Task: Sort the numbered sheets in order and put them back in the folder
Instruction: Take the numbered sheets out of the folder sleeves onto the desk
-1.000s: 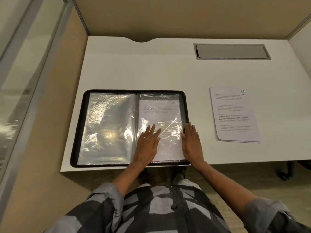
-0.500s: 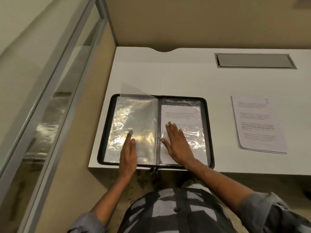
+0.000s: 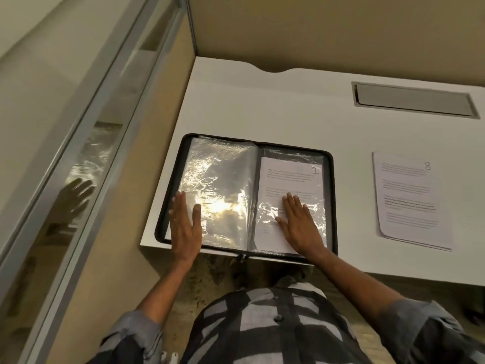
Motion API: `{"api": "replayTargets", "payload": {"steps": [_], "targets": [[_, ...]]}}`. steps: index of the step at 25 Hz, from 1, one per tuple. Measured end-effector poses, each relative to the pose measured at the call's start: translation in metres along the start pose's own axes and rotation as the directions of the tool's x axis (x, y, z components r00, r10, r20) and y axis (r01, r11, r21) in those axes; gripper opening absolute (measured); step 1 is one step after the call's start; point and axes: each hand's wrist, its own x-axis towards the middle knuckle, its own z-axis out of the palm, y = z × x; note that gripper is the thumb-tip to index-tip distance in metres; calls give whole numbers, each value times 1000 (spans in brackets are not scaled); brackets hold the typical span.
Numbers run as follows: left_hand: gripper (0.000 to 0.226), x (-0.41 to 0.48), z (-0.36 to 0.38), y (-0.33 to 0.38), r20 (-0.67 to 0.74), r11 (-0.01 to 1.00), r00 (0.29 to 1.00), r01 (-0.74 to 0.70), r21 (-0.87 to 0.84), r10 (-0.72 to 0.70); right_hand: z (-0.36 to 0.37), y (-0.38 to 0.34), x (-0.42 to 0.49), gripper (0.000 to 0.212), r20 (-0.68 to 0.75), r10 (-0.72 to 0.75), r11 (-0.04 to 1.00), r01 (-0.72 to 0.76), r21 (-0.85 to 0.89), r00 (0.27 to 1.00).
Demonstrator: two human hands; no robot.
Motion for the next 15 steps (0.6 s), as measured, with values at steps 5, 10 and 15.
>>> {"api": "replayTargets", "payload": {"steps": [5, 10, 15], "targets": [[84, 6, 19, -26, 155, 865, 987, -33, 500, -52, 0, 33, -10, 85, 50, -18, 1000, 19, -21, 999], [80, 29, 55, 26, 296, 881, 948, -239, 409, 119, -10, 48, -15, 89, 29, 36, 999, -35, -13, 999], [71, 76, 120, 92, 443, 840, 848, -448, 306, 291, -36, 75, -2, 80, 10, 56, 998, -56, -16, 998]]}}
